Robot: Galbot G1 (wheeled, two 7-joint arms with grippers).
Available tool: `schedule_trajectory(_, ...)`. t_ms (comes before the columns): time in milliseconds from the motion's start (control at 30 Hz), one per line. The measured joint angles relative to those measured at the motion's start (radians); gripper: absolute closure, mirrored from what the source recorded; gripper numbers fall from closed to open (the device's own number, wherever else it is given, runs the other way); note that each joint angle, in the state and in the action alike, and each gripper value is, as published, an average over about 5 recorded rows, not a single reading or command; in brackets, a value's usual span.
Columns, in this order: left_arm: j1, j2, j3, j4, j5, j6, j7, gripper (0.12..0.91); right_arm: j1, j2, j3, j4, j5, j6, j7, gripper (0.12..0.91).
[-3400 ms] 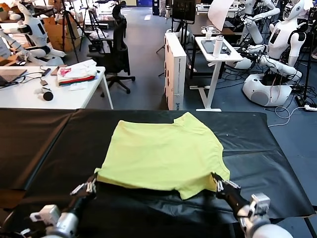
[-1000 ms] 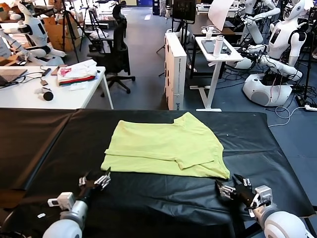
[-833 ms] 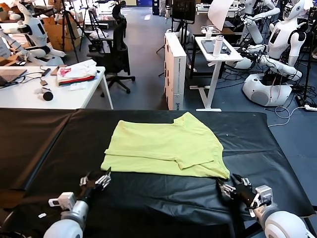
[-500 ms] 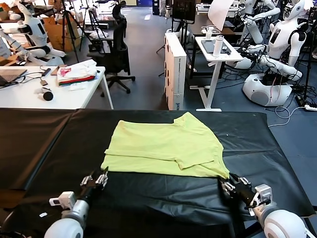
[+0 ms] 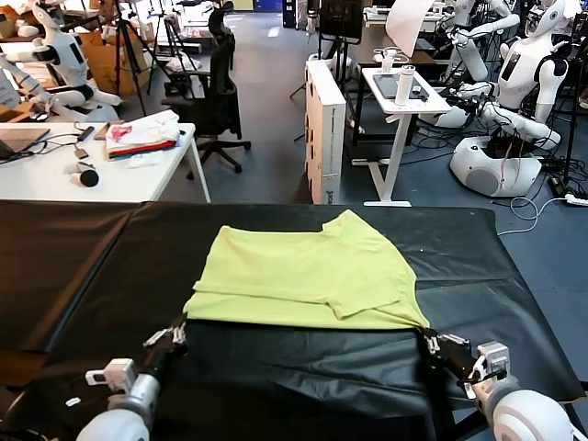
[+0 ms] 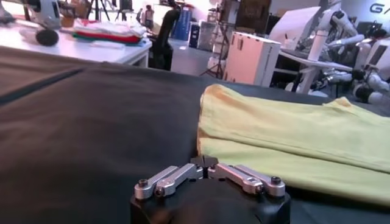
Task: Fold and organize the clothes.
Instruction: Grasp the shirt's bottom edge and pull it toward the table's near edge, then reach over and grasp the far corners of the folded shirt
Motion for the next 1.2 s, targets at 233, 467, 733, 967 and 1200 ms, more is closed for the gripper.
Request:
schedule_trajectory(233,0.092,0.019,-0.035,-0.049,0.001,-0.011,0.002,0.883,-0.055,-0.003,0.006,0.051,-0.006,-0.009,0.007,0.887)
schedule_trajectory(467,0.162,0.007,-0.044,-0.079,0.001,-0.005,-0.017,0.883,-0.096,-0.017,0.028,0.083,-0.011,-0.020,0.004,0.670)
schedule_trajectory(733,0.202,-0.002,-0.068,-0.112,0.010,0.023,-0.053,0.556,-0.132,-0.048,0.069,0.127,-0.012,-0.035,0.002,0.215)
schedule_trajectory(967,0.210,0.013,-0.116,-0.138,0.008,0.095,-0.071,0.171,-0.031,-0.032,0.072,0.135,0.076,-0.117,0.041,0.119)
schedule_trajectory(1200,0.117,0.040,-0.148,-0.165,-0.103,0.238,-0.112,0.124,0.268,0.042,0.002,-0.009,0.189,-0.171,0.031,0.118)
